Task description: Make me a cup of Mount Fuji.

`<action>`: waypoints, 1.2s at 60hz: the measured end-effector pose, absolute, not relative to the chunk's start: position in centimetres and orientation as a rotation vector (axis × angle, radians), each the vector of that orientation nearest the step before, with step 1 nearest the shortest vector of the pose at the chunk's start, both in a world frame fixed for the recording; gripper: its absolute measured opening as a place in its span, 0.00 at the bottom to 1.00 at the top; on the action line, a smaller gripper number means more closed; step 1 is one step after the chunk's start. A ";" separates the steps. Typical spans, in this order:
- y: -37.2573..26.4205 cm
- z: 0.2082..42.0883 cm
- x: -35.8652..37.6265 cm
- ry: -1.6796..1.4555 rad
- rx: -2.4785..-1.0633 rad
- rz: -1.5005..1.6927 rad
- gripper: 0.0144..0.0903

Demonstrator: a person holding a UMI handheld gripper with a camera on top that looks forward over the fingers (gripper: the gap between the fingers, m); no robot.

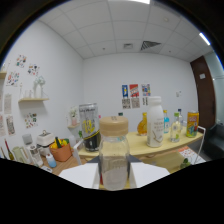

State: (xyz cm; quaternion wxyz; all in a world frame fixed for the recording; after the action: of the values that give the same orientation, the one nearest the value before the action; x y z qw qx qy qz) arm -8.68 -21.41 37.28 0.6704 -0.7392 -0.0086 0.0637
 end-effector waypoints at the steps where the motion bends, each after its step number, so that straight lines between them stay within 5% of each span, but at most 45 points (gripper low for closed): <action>1: -21.6 36.4 -8.8 -0.016 -1.677 0.154 0.34; 15: -23.2 23.0 -8.8 0.102 -1.823 0.266 0.34; 28: -23.7 16.1 -9.4 0.255 -1.901 0.425 0.34; 40: -23.0 14.4 -9.5 0.650 -1.831 0.830 0.34; 72: -21.1 15.2 -6.8 1.410 -1.270 1.618 0.34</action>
State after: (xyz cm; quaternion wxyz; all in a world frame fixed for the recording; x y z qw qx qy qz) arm -6.80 -21.06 15.18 0.3184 -0.4826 0.5360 0.6151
